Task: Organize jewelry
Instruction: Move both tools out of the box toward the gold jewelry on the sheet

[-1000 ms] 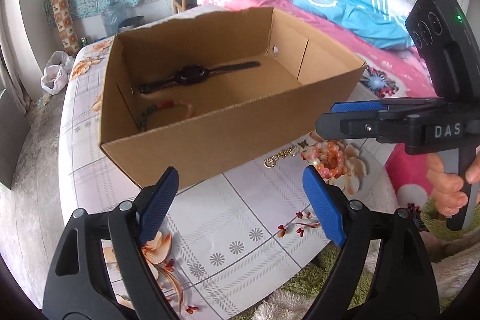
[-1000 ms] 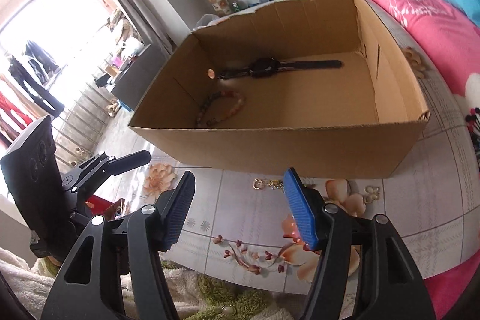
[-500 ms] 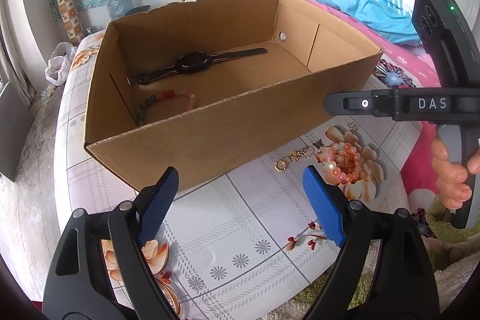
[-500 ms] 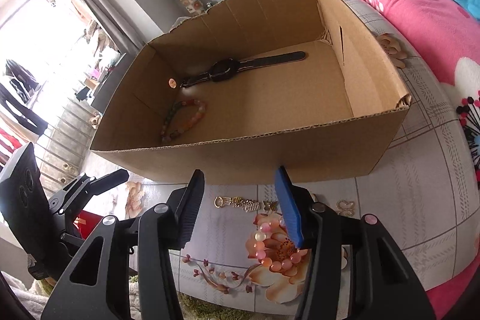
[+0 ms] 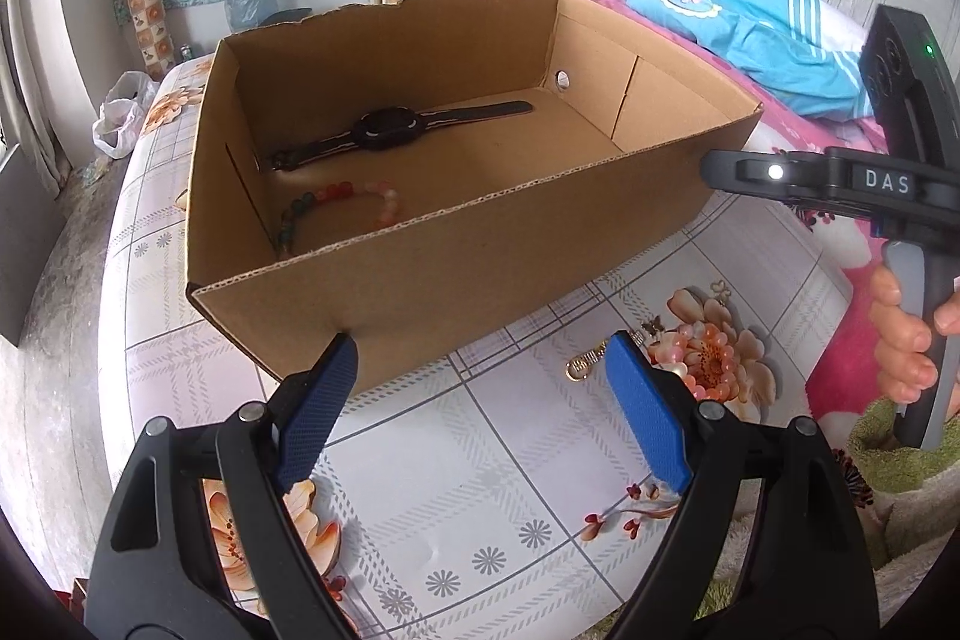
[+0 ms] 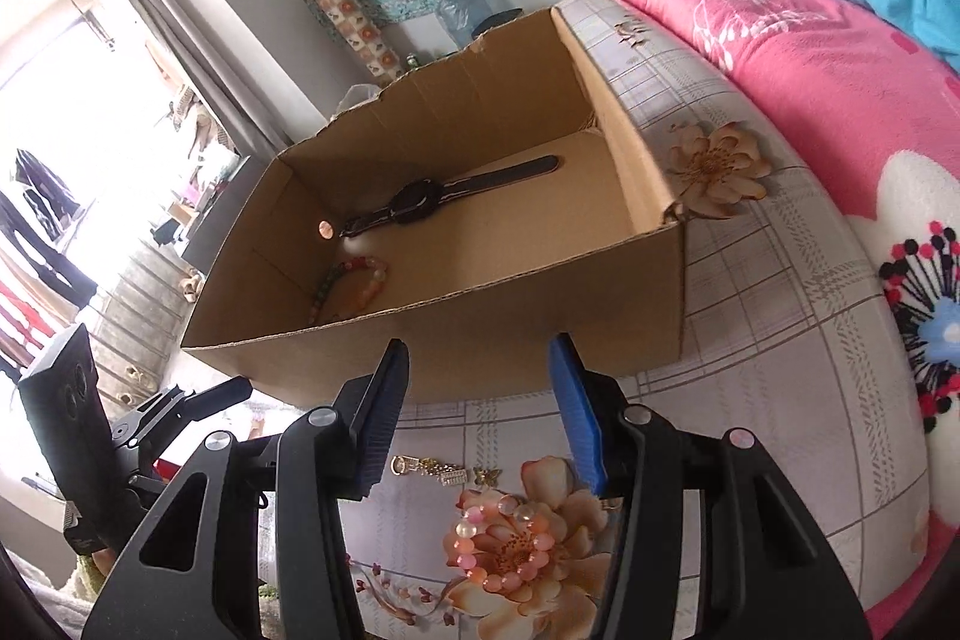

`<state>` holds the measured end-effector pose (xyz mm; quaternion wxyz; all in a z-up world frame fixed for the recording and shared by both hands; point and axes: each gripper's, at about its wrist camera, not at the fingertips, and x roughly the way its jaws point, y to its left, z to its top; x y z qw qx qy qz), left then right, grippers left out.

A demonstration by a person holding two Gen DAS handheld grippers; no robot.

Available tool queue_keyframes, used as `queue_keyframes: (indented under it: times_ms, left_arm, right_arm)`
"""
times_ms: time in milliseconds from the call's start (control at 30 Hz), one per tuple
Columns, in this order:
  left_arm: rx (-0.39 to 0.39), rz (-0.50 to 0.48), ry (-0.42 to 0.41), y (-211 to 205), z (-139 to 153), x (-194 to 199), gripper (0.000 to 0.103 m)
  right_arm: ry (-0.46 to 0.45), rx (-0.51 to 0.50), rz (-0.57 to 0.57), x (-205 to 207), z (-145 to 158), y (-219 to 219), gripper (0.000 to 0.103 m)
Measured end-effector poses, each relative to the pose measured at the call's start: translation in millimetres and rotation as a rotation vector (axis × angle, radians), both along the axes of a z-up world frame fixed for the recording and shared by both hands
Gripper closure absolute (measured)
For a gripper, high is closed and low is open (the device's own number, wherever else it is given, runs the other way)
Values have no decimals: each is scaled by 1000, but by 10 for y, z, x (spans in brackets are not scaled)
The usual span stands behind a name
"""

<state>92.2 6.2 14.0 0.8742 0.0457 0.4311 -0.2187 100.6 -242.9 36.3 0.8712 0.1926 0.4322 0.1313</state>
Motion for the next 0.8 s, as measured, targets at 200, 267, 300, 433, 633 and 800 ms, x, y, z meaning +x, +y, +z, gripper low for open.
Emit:
queue_keyframes:
  times_ms: [200,267,300,433,633,800]
  left_arm:
    - [10,-13,21,-10,-71,-98,22]
    - [15,-18,38,-16,-135,-141,22]
    - [22,-18,49,-25,-184,-167,22]
    - [70,-8,84,-42,-374,-231,22]
    - [107,13,107,-14,-564,-244,20]
    - [148,12,82,-27,-610,-252,16]
  right_arm:
    - [6,-94,-53,-283,2,-93,54]
    - [19,-132,-65,-412,-35,-84,46]
    - [29,-156,-70,-469,-56,-73,40]
    - [75,-297,-99,-637,-110,-41,30]
    - [21,-519,-138,-787,112,58,7]
    - [-92,-720,-223,-876,443,101,7]
